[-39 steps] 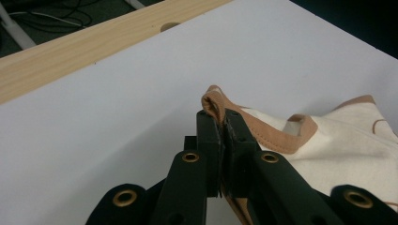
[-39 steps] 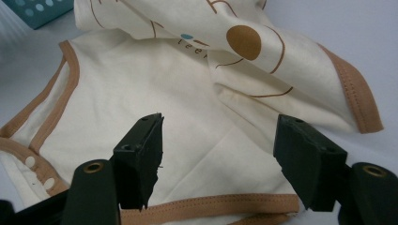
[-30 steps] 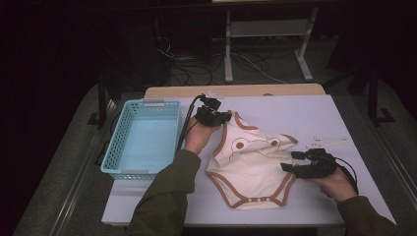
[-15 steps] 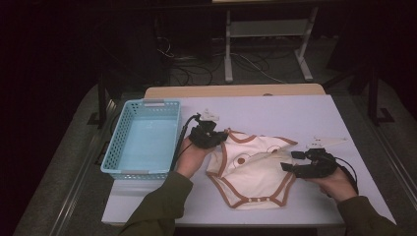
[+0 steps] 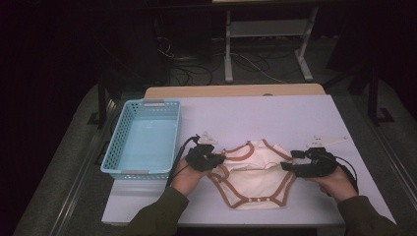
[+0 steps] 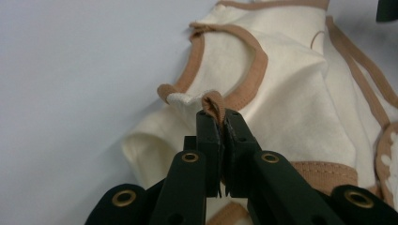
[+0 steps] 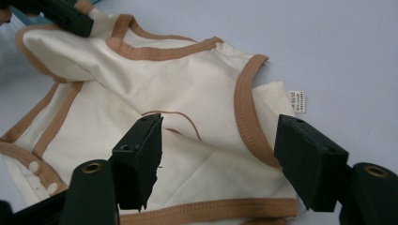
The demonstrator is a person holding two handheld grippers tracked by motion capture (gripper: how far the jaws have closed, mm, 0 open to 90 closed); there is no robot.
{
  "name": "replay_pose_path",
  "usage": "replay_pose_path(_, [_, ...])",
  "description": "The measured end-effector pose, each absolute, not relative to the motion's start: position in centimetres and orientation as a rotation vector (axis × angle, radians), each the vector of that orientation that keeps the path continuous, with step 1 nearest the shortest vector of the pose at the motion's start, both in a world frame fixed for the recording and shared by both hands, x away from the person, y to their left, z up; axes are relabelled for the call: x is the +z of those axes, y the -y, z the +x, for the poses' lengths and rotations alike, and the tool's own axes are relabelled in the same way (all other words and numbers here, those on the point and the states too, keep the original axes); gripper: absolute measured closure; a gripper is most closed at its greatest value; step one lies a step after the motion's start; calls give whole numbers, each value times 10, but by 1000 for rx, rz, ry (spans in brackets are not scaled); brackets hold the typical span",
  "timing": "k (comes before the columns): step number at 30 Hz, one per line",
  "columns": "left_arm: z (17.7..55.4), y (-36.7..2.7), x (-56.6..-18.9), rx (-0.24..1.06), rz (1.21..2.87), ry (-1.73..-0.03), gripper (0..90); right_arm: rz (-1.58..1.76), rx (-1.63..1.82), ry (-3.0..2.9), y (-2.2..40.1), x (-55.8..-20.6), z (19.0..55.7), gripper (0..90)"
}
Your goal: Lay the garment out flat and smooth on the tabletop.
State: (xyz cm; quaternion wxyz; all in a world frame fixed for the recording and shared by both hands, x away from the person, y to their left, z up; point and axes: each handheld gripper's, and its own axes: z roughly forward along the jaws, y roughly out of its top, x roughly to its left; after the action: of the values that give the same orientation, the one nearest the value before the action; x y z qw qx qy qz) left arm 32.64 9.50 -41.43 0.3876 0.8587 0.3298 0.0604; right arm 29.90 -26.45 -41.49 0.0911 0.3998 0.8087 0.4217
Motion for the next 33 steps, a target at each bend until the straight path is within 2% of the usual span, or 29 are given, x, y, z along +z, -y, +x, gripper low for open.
replay_pose_path(15, [316, -96, -425, 139, 2214, -820, 856, 1136, 1276, -2412, 254, -403, 309, 320])
replay_pose_path(26, [317, -98, -425, 132, 2203, -819, 855, 1099, 1254, -2451, 232, -402, 334, 333])
replay_pose_path(33, [317, -98, -425, 130, 2198, -821, 855, 1118, 1224, -2479, 220, -406, 361, 402])
